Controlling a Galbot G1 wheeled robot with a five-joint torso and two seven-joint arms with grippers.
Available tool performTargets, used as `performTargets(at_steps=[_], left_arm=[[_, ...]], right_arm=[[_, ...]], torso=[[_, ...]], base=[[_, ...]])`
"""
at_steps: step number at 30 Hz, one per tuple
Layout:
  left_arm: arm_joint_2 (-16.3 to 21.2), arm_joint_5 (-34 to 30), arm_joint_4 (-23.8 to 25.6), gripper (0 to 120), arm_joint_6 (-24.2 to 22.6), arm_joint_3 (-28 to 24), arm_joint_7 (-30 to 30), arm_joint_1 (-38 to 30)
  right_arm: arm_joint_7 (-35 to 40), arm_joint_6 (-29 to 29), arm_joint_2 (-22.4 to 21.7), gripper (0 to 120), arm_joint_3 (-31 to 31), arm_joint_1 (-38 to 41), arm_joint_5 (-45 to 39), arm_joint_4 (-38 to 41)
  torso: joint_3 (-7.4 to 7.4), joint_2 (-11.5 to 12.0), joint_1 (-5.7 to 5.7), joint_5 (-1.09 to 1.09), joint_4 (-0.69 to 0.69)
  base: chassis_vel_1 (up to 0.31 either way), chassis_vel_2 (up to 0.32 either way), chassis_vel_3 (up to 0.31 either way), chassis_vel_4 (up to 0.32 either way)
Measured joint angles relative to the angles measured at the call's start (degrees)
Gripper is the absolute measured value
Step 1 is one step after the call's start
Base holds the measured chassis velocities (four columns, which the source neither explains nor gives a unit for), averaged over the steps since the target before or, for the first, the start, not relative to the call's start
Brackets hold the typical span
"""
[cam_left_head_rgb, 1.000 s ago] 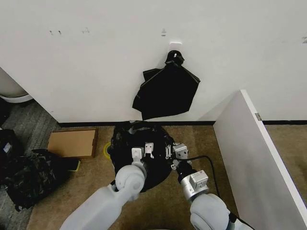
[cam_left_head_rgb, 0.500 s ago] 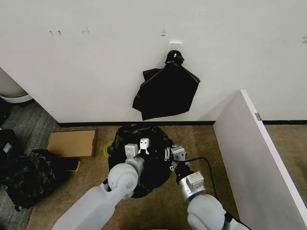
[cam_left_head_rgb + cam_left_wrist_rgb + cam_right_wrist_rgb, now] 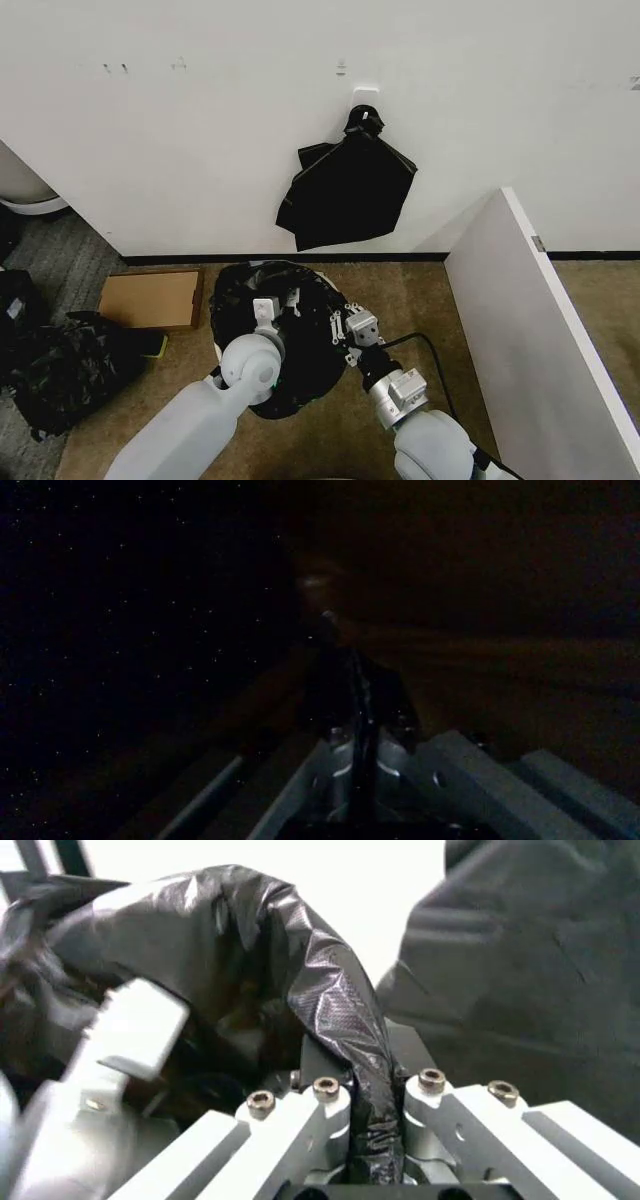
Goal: Place the garbage bag over the trash bin.
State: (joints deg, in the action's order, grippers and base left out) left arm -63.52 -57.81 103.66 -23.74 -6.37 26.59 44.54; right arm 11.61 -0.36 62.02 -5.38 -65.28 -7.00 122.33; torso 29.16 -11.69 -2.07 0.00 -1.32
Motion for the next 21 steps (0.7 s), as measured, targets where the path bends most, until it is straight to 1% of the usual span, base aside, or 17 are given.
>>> performTargets(at_steps=[2,7,9,11,13,14,17,19,20,21], left_arm=[[-0.08,-0.02,-0.17,0,-0.09,0.31,0.01,0.07],[0.1,-0.05,0.31,0,-0.24,0.65,0.06,0.89],[0.46,-0.05,1.85,0,-0.24,0.71,-0.23,1.86],[1.1,-0.05,4.66,0,-0.22,0.86,-1.12,3.28],[2.81,0.48,8.64,0,0.1,1.74,-2.92,5.94],[2.81,0.48,8.64,0,0.1,1.74,-2.92,5.94],[5.26,2.23,11.63,0,1.75,3.55,-7.19,8.97],[6.72,3.18,13.25,3,2.39,4.7,-9.36,10.58],[7.87,3.57,14.44,8,2.65,5.44,-10.59,11.5],[8.98,3.82,15.61,15,2.91,6.13,-11.81,12.3]], right_arm=[[-1.63,2.02,-0.02,1,0.28,0.05,1.29,-0.45],[-2.68,3.74,0.03,1,0.53,0.22,3.09,-0.87],[-2.51,3.84,0.28,1,0.85,0.58,3.84,-1.44],[-0.77,3.41,0.72,1,1.27,1.13,4.87,-2.76],[2.55,1.74,1.25,1,1.88,1.8,5.91,-4.77],[2.55,1.74,1.25,1,1.88,1.8,5.91,-4.77],[5.02,0.74,1.68,1,2.47,2.42,5.97,-6.86],[5.9,0.48,1.91,1,2.89,2.79,5.81,-7.98],[6.43,0.3,2.02,1,3.39,2.91,5.59,-8.68],[6.99,0.12,2.09,1,3.79,3.04,5.22,-9.33]], torso=[[0.0,0.0,0.0,0.0,0.0],[0.0,0.0,0.0,0.0,0.0],[0.0,0.0,0.0,0.0,0.0],[0.0,0.0,0.0,0.0,0.0],[0.0,0.0,0.0,0.0,-0.01],[0.0,0.0,0.0,0.0,-0.01],[0.0,0.0,0.0,0.0,0.0],[0.0,0.0,0.0,0.0,0.02],[0.0,0.0,0.0,0.0,0.02],[0.0,0.0,0.0,-0.01,-0.01]], base=[[0.0,0.0,0.0,0.0],[0.0,0.0,0.0,0.0],[0.0,0.0,0.0,0.0],[0.0,0.0,0.0,0.0],[0.0,0.0,0.0,0.0],[0.0,0.0,0.0,0.0],[0.0,0.0,0.0,0.0],[0.0,0.0,0.0,0.0],[0.0,0.0,0.0,0.0],[0.0,0.0,0.0,0.0]])
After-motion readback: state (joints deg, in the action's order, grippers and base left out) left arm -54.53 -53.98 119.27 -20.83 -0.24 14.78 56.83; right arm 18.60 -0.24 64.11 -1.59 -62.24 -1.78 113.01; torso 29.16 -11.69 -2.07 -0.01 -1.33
